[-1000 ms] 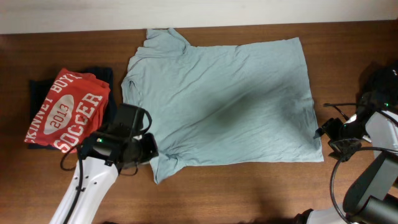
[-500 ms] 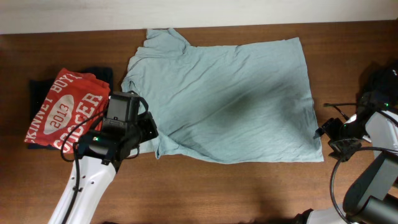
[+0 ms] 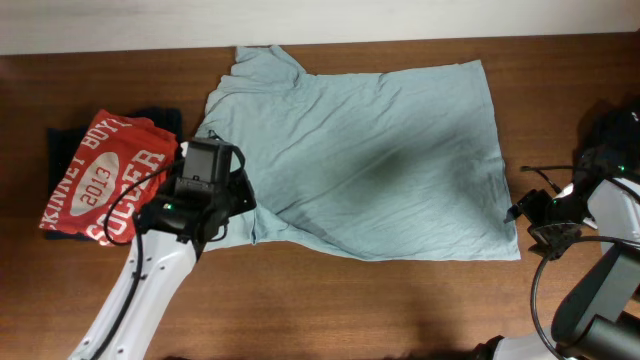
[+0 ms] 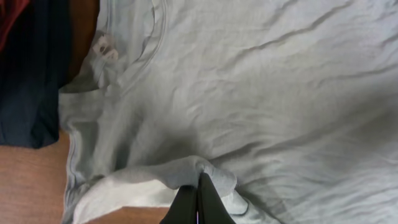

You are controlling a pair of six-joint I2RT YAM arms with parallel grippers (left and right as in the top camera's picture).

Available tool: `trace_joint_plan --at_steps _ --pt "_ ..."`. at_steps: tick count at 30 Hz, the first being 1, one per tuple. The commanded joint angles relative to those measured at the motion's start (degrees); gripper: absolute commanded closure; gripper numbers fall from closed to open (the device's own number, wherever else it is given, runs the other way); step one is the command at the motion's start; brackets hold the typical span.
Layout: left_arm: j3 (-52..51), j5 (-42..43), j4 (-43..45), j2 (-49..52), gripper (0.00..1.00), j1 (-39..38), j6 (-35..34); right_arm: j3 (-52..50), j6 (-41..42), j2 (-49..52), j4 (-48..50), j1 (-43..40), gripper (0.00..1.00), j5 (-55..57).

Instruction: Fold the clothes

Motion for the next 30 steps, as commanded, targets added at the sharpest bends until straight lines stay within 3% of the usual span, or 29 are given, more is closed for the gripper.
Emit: trace_joint_plan --at_steps 1,12,18,23,30 --pt "0.9 -0.8 1.0 1.0 1.00 0.3 1.4 -0.3 0.3 0.3 -0.2 -0.2 0.25 -0.7" --pt "0.9 -0.8 1.1 0.9 0.99 0.3 1.4 -1.2 0.5 0.3 -0.3 -0.2 0.19 3.0" --pt "0.9 -0.8 0.9 1.0 0.99 0.3 1.4 -7.3 3.6 0.3 8.3 -0.2 0.21 3.1" --pt "0.9 -0.8 0.9 1.0 0.99 0.3 1.4 -12.0 6.4 0.3 13.6 -0.2 0.24 3.0" --pt "0.9 -0.9 0.9 1.0 0.99 0.3 1.4 -14.6 8.2 0.3 17.4 -0.2 0.37 2.9"
